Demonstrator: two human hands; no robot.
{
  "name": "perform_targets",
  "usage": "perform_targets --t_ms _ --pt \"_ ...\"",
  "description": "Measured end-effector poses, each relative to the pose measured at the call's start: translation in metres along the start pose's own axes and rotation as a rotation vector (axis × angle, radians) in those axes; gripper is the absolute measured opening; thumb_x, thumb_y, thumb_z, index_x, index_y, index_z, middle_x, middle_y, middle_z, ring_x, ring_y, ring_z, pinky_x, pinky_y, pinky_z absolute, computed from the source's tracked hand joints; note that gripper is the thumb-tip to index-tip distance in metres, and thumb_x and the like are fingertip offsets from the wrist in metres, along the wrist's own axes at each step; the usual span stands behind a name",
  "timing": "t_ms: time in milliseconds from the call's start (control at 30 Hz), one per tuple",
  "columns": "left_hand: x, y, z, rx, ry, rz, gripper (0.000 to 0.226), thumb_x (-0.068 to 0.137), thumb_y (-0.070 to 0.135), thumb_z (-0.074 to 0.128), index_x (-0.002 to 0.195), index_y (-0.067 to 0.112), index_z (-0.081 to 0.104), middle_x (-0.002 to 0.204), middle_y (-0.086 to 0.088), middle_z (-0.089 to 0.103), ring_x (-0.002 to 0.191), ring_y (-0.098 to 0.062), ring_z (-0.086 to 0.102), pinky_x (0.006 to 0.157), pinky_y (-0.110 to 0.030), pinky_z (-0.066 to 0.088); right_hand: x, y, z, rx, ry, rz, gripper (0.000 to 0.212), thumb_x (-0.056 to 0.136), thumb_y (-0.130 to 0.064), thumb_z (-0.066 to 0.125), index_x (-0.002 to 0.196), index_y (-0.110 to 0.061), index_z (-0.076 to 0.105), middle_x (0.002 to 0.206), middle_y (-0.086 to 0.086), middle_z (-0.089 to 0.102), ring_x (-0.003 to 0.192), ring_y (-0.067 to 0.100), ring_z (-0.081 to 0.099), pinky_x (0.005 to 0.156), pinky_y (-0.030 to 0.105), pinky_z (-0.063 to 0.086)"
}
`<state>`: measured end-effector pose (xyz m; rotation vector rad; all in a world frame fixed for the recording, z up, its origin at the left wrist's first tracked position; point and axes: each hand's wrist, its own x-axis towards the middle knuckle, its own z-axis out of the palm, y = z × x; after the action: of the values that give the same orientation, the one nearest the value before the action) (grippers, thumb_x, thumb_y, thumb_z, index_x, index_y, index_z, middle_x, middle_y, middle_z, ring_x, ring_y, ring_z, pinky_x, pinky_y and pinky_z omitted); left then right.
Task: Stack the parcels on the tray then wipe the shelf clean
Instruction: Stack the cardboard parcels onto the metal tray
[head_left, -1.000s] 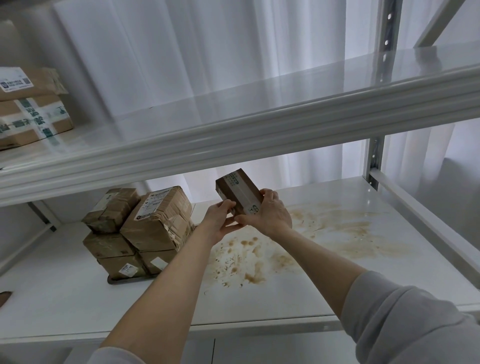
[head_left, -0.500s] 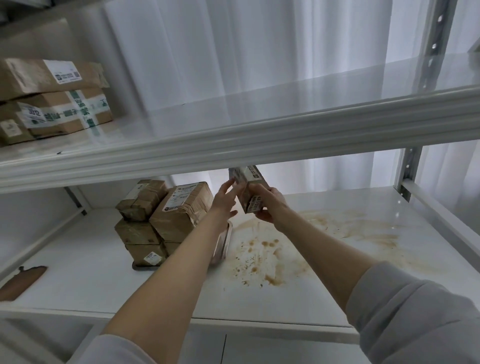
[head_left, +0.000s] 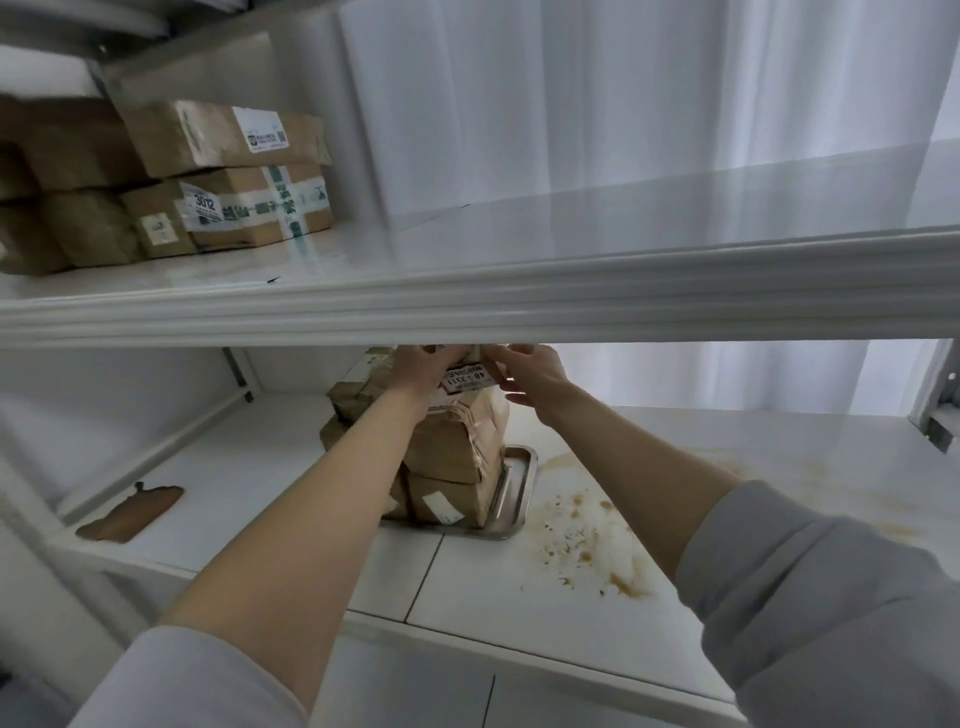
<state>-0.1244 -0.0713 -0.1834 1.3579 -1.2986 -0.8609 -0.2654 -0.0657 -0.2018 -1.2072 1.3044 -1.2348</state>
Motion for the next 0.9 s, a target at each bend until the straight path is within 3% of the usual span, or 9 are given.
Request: perform_targets --t_ms 67,133,233,367,467,567,733,900 --pt "0.008 -0.003 -0.015 0.028 0.061 0.0 0.02 0.077 0.025 0.076 0.083 0.01 0.064 0.093 -0.013 0.069 0.088 -0.03 0.068 0.081 -0.04 0.057 0.004 -0.005 0.016 -0.034 0.013 0.0 0.025 0.08 -0.035 0.072 0.07 -0.013 0.064 0.086 0.01 0.07 0.073 0.021 0.062 0.074 0.034 0.057" --pt "0.013 -0.006 -0.028 0.068 0.101 0.0 0.02 0.081 0.024 0.073 0.086 0.007 0.065 0.097 -0.014 0.067 0.091 -0.03 0.066 0.079 -0.038 0.054 0.008 -0.008 0.032 -0.061 0.033 0.016 0.032 0.077 -0.037 0.072 0.061 -0.013 0.06 0.079 0.01 0.069 0.064 0.021 0.061 0.074 0.036 0.059" --pt "0.019 -0.01 -0.042 0.207 0.105 0.036 0.031 0.088 0.026 0.064 0.107 0.001 0.065 0.11 -0.012 0.067 0.096 -0.023 0.062 0.076 -0.03 0.049 0.015 -0.007 0.052 -0.118 0.07 0.018 0.039 0.076 -0.045 0.071 0.063 -0.01 0.059 0.081 0.01 0.069 0.065 0.024 0.065 0.074 0.041 0.061" --pt "0.024 -0.019 -0.05 0.405 0.054 0.09 0.035 0.094 0.022 0.055 0.126 0.008 0.06 0.128 -0.007 0.061 0.118 -0.022 0.056 0.094 -0.025 0.044 0.02 0.002 0.063 -0.283 0.072 -0.001 0.042 0.077 -0.052 0.067 0.072 -0.011 0.064 0.087 0.01 0.071 0.082 0.028 0.07 0.08 0.045 0.059" --pt "0.027 -0.024 -0.052 0.528 0.039 0.116 0.025 0.095 0.018 0.05 0.114 0.012 0.066 0.116 -0.006 0.064 0.112 -0.02 0.057 0.082 -0.022 0.042 0.019 0.006 0.066 -0.36 0.084 -0.029 0.035 0.082 -0.048 0.065 0.068 -0.016 0.062 0.089 0.008 0.071 0.084 0.026 0.068 0.081 0.04 0.058" --pt "0.03 -0.026 -0.053 0.553 0.073 0.112 0.032 0.095 0.021 0.052 0.123 0.01 0.063 0.128 -0.005 0.062 0.119 -0.021 0.055 0.094 -0.026 0.042 0.017 0.006 0.07 -0.387 0.105 -0.046 0.035 0.085 -0.046 0.063 0.067 -0.016 0.061 0.089 0.008 0.071 0.081 0.024 0.065 0.077 0.037 0.054" --pt "0.037 -0.033 -0.052 0.606 0.092 0.125 0.031 0.095 0.025 0.05 0.118 0.013 0.067 0.123 -0.003 0.065 0.112 -0.021 0.059 0.081 -0.024 0.04 0.015 0.007 0.074 -0.393 0.17 -0.046 0.034 0.087 -0.044 0.061 0.062 -0.022 0.056 0.09 0.005 0.069 0.088 0.025 0.064 0.079 0.035 0.052" --pt "0.042 -0.04 -0.049 0.643 0.086 0.121 0.03 0.095 0.029 0.047 0.11 0.015 0.069 0.115 -0.003 0.068 0.108 -0.024 0.06 0.084 -0.031 0.049 0.016 0.009 0.074 -0.389 0.148 -0.044 0.029 0.089 -0.044 0.06 0.085 -0.016 0.067 0.09 0.003 0.065 0.089 0.023 0.062 0.084 0.037 0.052"
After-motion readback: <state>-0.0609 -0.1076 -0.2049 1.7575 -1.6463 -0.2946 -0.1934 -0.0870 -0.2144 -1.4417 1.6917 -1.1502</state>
